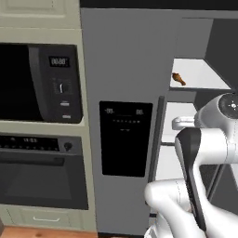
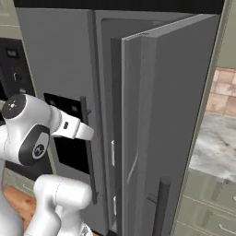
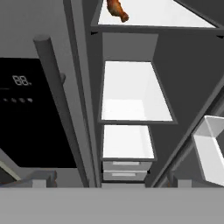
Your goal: Take the cheese, chicken drumstick, and garlic from the fridge and place them on the plate on the dining counter to create an appetizer plate.
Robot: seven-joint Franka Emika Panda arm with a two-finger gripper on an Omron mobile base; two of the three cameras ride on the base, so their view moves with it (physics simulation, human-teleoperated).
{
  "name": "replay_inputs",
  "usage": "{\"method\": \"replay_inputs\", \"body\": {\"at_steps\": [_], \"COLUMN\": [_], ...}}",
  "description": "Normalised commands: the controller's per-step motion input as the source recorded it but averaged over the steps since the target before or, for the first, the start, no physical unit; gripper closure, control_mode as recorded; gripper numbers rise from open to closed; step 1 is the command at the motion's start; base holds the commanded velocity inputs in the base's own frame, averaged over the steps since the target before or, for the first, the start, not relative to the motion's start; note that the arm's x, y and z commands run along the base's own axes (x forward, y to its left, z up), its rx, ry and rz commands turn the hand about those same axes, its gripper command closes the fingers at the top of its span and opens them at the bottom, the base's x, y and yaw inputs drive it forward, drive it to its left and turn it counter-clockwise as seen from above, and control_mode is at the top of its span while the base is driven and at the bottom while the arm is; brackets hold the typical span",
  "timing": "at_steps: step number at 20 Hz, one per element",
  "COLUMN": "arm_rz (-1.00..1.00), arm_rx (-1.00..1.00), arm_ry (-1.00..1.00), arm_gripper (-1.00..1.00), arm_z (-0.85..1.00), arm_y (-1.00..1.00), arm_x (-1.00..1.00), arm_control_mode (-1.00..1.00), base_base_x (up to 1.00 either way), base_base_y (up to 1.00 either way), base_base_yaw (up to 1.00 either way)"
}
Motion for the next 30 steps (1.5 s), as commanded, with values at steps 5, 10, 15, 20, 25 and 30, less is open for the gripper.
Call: {"method": "replay_inputs", "body": {"at_steps": [5, 10, 15, 20, 25, 30], "arm_rz": [0.00, 0.00, 0.00, 0.00, 0.00, 0.00], "arm_rx": [0.00, 0.00, 0.00, 0.00, 0.00, 0.00], "arm_ry": [0.00, 0.00, 0.00, 0.00, 0.00, 0.00], "arm_gripper": [-1.00, -1.00, -1.00, -1.00, -1.00, -1.00], "arm_z": [0.00, 0.00, 0.00, 0.00, 0.00, 0.00], "arm_y": [0.00, 0.00, 0.00, 0.00, 0.00, 0.00], "arm_x": [0.00, 0.00, 0.00, 0.00, 0.00, 0.00], "arm_control_mode": [1.00, 1.00, 1.00, 1.00, 1.00, 1.00], "base_base_x": [0.11, 0.00, 0.00, 0.00, 0.00, 0.00], "base_base_y": [-0.19, -0.13, -0.15, -0.33, -0.32, -0.34], "base_base_yaw": [-0.04, -0.17, -0.27, -0.25, -0.18, -0.13]}}
